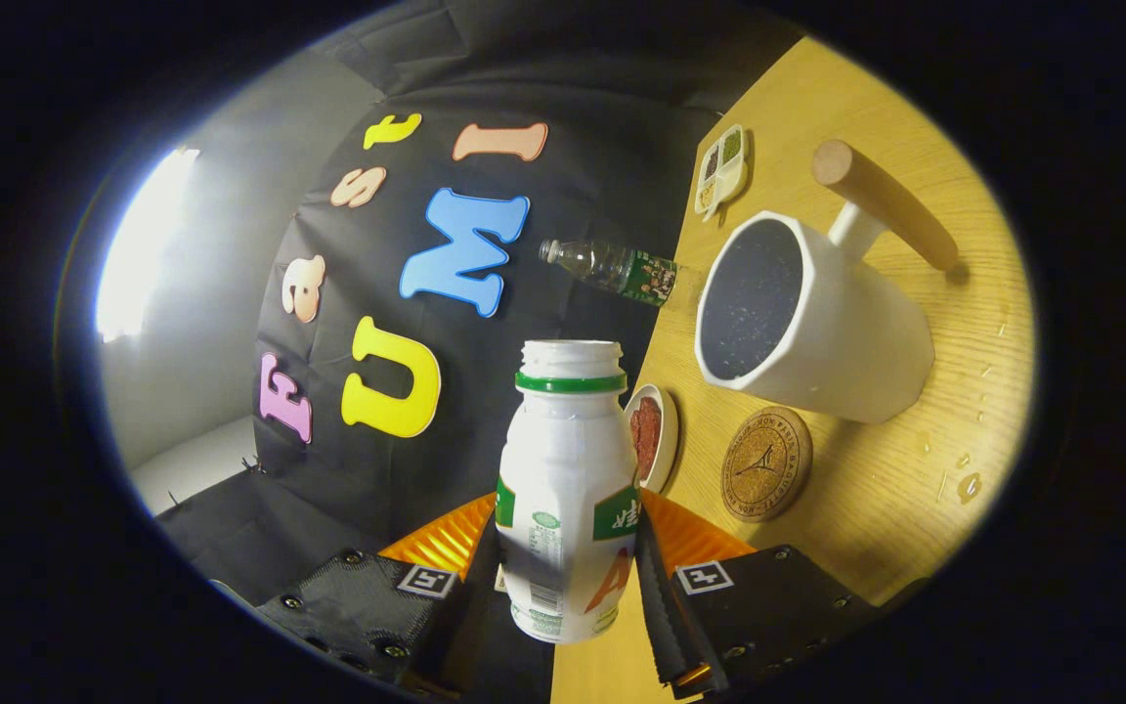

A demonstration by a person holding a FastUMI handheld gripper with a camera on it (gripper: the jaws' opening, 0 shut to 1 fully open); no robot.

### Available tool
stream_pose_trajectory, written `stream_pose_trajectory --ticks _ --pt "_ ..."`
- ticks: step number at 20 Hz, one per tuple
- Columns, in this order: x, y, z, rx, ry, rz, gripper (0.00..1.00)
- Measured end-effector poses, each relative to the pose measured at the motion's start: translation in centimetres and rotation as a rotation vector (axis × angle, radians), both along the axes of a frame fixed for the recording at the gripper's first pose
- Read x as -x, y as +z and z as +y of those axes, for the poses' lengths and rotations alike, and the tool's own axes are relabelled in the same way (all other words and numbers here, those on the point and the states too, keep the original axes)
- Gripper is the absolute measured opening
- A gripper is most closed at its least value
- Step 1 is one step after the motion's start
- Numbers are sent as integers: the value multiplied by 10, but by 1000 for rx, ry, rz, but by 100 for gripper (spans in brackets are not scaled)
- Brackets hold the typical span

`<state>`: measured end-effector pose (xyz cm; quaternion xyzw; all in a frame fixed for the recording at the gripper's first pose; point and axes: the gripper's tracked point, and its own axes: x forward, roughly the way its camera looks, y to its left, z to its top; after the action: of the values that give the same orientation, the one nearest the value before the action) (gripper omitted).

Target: Take the bottle from table, then pour the juice into the cup, finally place the bottle on the coaster

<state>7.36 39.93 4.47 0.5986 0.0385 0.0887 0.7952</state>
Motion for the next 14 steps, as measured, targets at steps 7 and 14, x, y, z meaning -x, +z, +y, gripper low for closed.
stream_pose_trajectory --ticks 7,14 --pt "-4 7 -2 -102 -3 -16 66" --pt "-7 10 -4 -195 -12 -25 66"
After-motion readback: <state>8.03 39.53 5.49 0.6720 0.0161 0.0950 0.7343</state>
